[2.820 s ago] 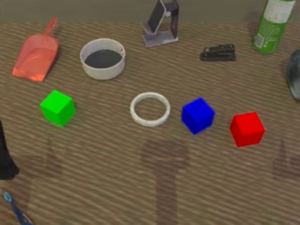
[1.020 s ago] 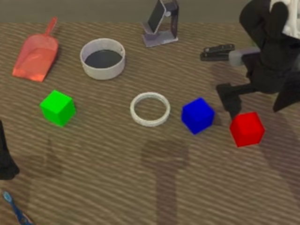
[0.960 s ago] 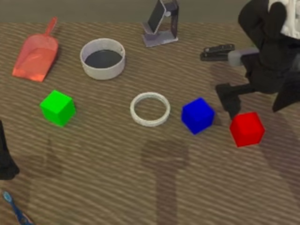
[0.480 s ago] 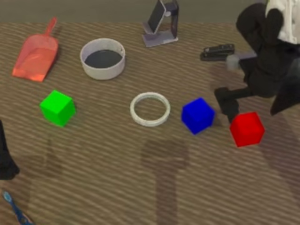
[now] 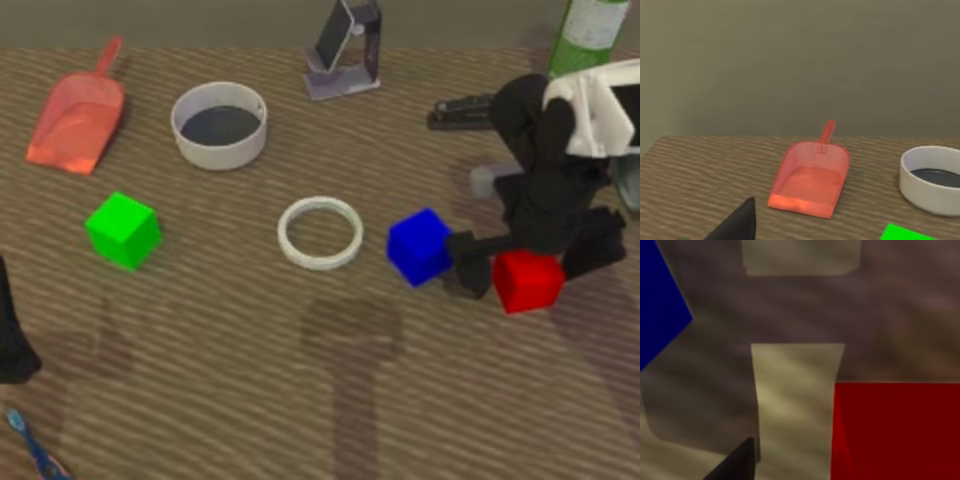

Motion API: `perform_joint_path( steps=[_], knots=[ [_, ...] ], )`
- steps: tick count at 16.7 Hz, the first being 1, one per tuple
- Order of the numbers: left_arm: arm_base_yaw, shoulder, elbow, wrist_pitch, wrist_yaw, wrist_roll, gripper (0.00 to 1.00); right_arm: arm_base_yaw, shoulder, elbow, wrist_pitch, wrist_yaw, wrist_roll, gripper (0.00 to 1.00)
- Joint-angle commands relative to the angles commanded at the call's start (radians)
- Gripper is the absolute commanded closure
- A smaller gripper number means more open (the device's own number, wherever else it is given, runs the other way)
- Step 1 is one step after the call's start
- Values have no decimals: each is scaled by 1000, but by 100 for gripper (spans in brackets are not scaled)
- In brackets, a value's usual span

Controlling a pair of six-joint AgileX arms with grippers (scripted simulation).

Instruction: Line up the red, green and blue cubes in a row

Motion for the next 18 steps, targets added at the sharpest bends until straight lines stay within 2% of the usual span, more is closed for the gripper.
perform_joint_path(
  steps=[3,16,18],
  knots=[
    [0,0,0,0,0,0,0,0,0,0,0,0,0,0],
    [0,0,0,0,0,0,0,0,0,0,0,0,0,98],
    [0,0,0,0,0,0,0,0,0,0,0,0,0,100]
  ],
)
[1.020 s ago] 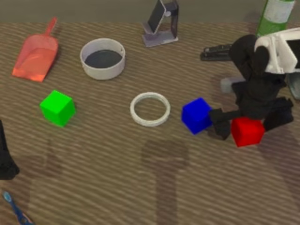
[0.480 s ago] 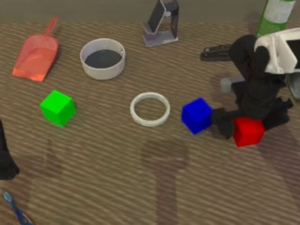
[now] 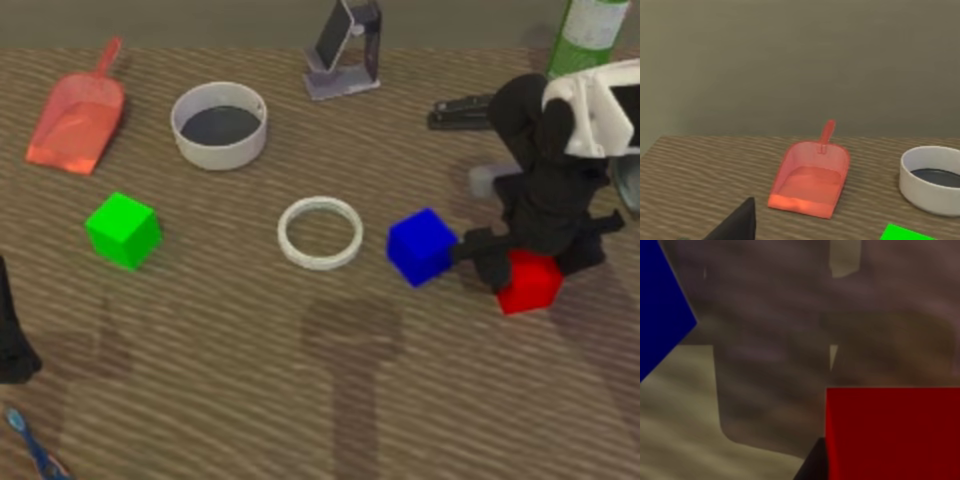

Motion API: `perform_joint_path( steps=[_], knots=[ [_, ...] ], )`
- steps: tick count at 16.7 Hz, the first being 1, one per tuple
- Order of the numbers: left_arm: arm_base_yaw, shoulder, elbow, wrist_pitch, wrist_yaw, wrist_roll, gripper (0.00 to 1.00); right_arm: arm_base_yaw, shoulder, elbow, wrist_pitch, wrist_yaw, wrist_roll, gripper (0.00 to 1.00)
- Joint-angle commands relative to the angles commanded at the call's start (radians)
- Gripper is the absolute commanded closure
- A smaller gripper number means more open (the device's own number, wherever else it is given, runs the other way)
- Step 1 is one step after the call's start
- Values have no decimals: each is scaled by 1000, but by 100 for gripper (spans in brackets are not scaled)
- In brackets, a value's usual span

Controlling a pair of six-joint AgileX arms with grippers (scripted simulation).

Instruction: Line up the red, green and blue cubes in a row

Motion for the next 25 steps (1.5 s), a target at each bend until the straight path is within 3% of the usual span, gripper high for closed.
perform_joint_path(
  steps=[8,15,21,25],
  knots=[
    [0,0,0,0,0,0,0,-2,-25,11,-12,3,-1,100],
    [0,0,0,0,0,0,0,6,-113,136,-233,2,-3,100],
    [0,0,0,0,0,0,0,3,-119,147,-248,1,1,100],
    [0,0,0,0,0,0,0,95,-39,259,-314,5,109,100]
  ],
)
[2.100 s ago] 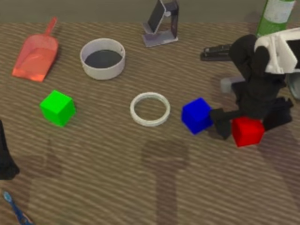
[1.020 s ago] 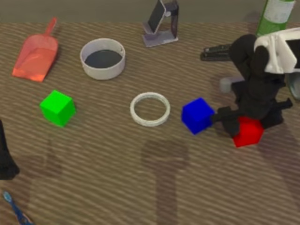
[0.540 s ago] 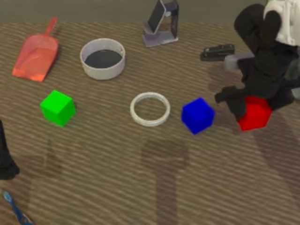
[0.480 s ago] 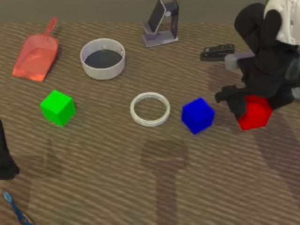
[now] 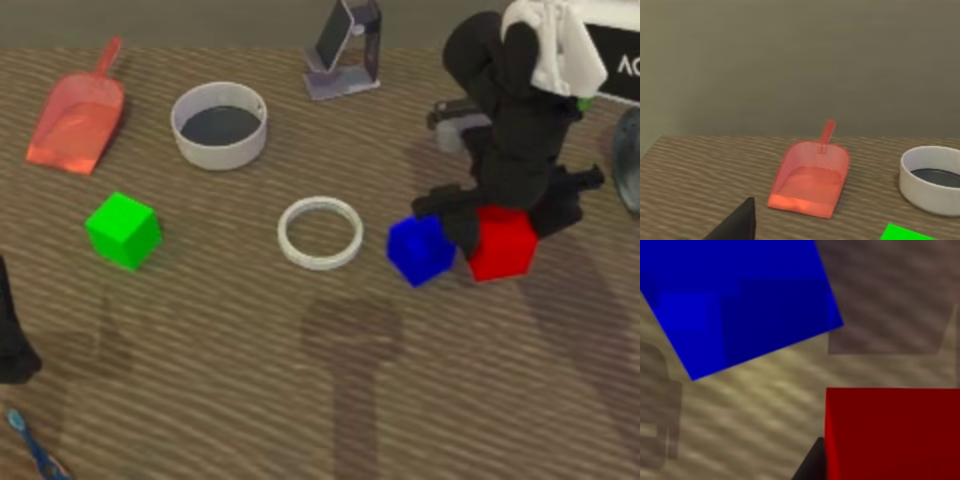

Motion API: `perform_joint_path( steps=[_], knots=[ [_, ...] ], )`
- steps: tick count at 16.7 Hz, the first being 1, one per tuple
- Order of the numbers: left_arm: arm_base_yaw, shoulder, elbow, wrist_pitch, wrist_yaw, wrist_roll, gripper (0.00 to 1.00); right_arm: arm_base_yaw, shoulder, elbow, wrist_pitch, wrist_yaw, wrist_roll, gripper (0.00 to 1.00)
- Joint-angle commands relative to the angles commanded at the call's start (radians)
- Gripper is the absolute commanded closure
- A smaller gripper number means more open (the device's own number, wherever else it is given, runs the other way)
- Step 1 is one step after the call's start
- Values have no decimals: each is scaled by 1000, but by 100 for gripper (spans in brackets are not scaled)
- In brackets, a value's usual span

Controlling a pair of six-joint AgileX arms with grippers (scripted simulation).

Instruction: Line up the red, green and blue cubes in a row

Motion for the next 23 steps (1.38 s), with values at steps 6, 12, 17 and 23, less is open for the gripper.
perform_joint_path(
  steps=[6,12,17,23],
  knots=[
    [0,0,0,0,0,0,0,272,218,423,-192,8,403,100],
    [0,0,0,0,0,0,0,478,349,698,-319,16,678,100],
    [0,0,0,0,0,0,0,485,350,706,-322,15,689,100],
    [0,0,0,0,0,0,0,487,355,559,-170,16,689,100]
  ],
)
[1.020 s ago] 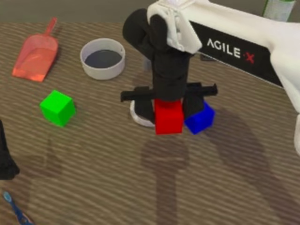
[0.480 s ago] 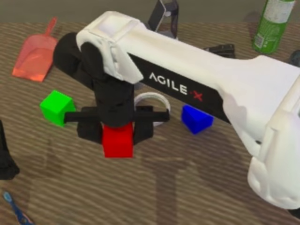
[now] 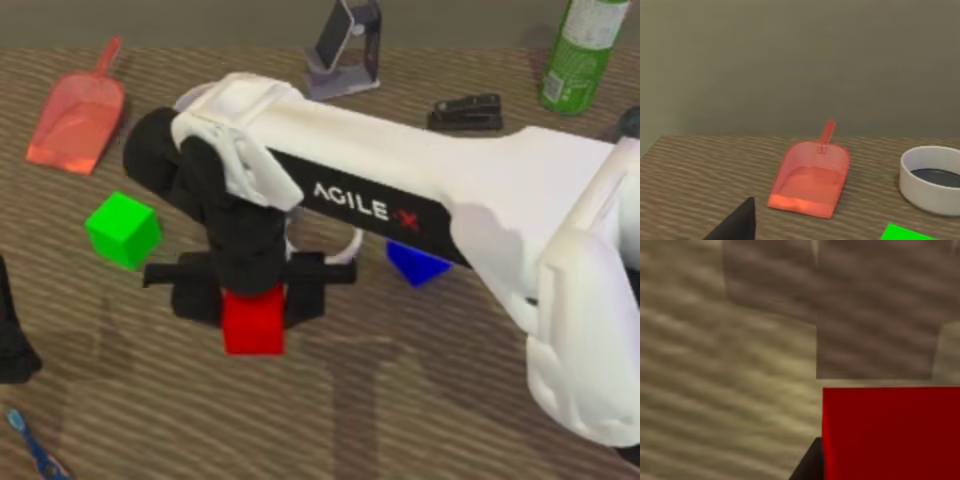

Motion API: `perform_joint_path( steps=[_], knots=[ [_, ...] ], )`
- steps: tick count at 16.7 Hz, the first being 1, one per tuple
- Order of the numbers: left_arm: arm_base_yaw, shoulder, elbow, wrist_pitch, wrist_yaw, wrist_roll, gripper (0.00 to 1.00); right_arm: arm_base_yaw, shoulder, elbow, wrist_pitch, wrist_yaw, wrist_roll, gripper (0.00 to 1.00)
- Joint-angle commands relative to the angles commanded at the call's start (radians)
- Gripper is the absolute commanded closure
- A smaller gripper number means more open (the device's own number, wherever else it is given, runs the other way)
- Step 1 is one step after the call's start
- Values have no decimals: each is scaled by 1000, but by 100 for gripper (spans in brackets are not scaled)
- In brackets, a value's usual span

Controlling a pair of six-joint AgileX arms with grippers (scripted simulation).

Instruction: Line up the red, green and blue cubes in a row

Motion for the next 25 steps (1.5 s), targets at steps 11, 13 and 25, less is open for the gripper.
perform_joint_path(
  steps=[11,13,25],
  knots=[
    [0,0,0,0,0,0,0,3,8,-111,115,1,2,77],
    [0,0,0,0,0,0,0,3,8,-111,115,1,2,62],
    [0,0,0,0,0,0,0,3,8,-111,115,1,2,0]
  ],
)
